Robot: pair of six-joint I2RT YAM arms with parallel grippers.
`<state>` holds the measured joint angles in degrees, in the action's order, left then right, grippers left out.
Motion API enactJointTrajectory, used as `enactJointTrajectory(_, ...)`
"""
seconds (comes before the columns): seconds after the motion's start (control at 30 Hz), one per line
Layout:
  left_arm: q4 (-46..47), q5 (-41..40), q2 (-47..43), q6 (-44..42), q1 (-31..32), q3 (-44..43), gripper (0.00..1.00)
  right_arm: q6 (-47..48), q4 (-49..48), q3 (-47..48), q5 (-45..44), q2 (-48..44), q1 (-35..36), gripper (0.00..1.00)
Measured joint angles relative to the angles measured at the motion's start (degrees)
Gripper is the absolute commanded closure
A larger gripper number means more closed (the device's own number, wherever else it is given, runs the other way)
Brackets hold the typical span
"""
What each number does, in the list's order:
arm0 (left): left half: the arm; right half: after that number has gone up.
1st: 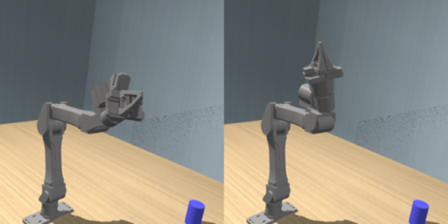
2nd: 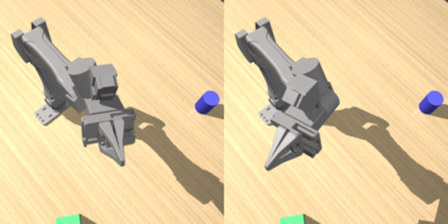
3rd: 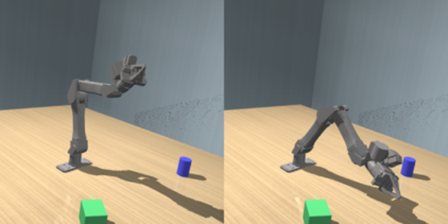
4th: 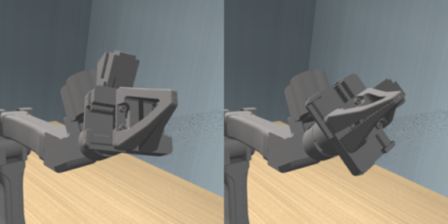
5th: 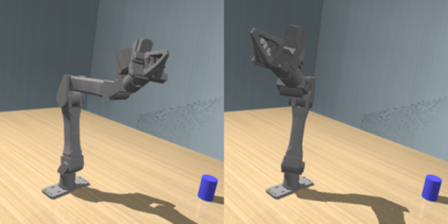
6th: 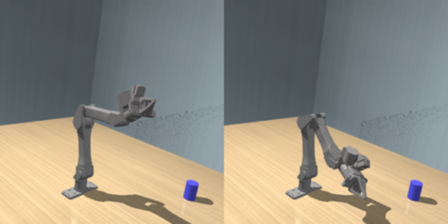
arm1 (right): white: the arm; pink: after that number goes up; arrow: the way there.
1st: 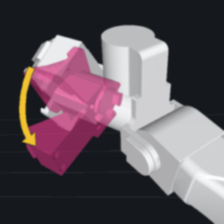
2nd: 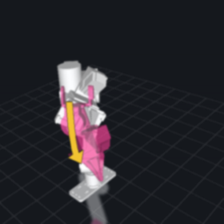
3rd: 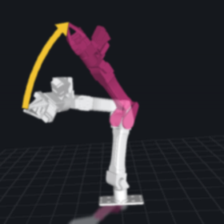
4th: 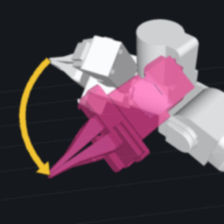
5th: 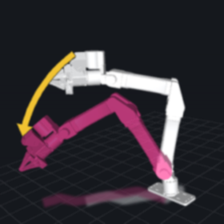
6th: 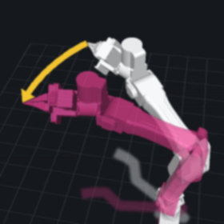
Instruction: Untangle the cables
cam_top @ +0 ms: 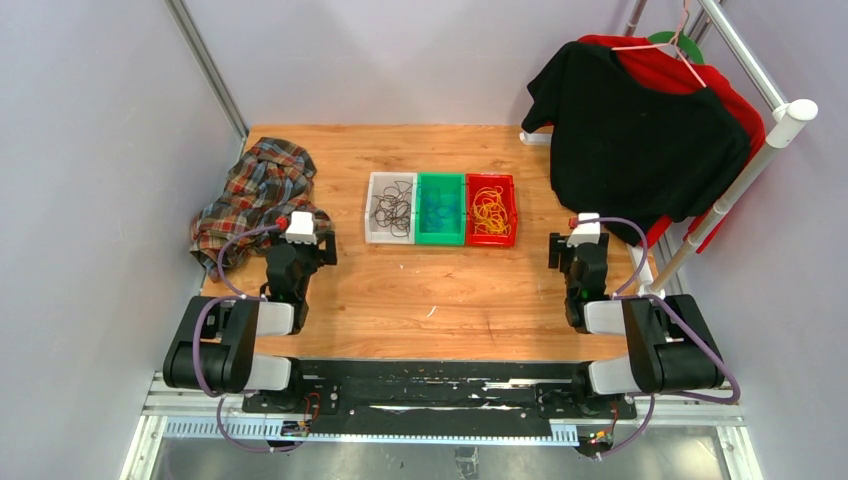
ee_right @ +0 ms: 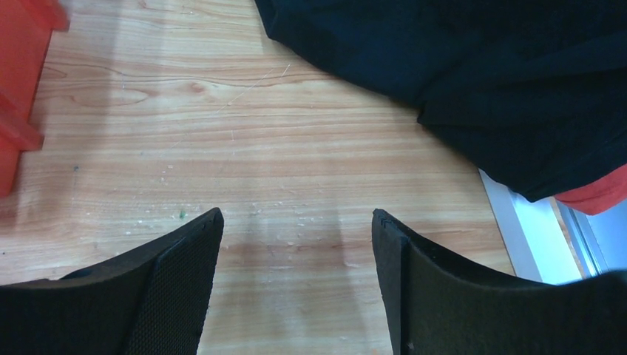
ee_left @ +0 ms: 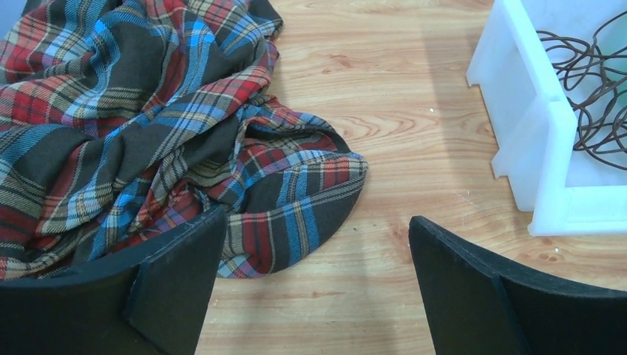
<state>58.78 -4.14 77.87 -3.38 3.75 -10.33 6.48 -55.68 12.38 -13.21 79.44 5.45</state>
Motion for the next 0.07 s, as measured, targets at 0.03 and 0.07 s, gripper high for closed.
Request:
enactJointTrajectory(0.03, -0.02, -0.02, 0.00, 0.00, 0.00, 0.00, 0.02, 0.00, 0.02, 0.00, 0.00, 0.00, 0.00, 0.27)
enactJointTrajectory(0.07, 0.00, -0.02, 0.00, 0.02, 0.00, -0.02, 0.02, 0.00, 0.04, 0.00, 0.02, 0.00, 0.00, 0.27)
